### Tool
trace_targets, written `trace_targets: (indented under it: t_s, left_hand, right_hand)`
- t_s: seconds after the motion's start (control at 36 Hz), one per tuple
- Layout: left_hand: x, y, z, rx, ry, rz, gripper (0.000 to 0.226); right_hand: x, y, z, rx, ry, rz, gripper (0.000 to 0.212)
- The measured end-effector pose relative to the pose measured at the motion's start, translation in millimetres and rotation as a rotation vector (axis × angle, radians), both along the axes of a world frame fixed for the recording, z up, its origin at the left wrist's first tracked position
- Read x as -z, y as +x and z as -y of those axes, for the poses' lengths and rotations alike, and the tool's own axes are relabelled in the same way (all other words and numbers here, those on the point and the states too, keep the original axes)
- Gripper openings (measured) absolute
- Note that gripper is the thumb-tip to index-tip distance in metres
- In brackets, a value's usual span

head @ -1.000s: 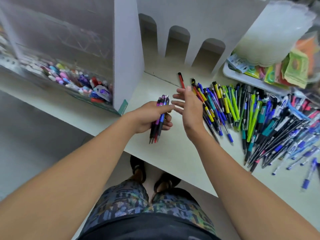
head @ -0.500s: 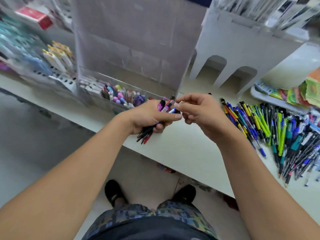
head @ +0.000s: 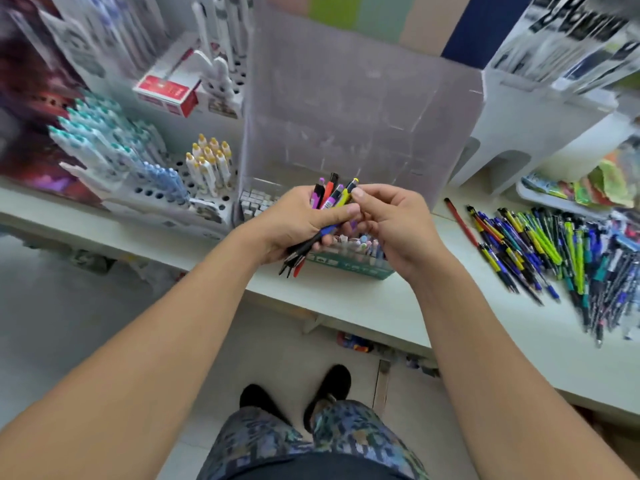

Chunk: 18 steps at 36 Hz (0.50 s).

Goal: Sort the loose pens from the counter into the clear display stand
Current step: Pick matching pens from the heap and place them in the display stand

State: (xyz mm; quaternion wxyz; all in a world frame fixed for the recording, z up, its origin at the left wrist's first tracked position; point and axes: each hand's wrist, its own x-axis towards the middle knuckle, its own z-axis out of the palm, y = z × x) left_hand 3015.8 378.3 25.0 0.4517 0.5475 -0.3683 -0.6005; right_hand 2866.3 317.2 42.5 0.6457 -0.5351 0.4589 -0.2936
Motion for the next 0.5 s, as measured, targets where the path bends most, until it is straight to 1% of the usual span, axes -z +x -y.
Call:
trace_targets:
  t_s: [0.08,0.14,0.19,0.25,0.28,0.33,0.39,0.5]
  left_hand:
    - [-2,9,1,0.046,0.026,-0.011,0.017]
    - [-3,15,2,0.074,0.037,-0.015,0.018]
    - [-6,19,3,0.105,0.040,-0.026,0.017]
    - [-8,22,6,0.098,0.039,-0.025,0.015]
    - [-8,24,8,0.084,0.033,-0.008,0.018]
    - [-9,29,11,0.083,0.015,0.034,0.033]
    - [-12,34,15,0.122,0.003,0.076,0.036]
    - [-19,39,26,0.123,0.001,0.155,0.027]
  right_hand:
    - [1,8,5,0.102,-0.017,0.031,0.004]
    - [3,14,7,0.142,-0.035,0.043,0.006]
    - [4,21,8,0.123,-0.023,0.055,0.007]
    - [3,27,8,0.084,0.051,0.105,0.008]
    - [2,29,9,0.059,0.099,0.133,0.008]
    - [1,32,10,-0.003,0.169,0.173,0.007]
    - [0,36,12,-0.064,0.174,0.185,0.007]
    - [-2,40,24,-0.057,0.116,0.181,0.011]
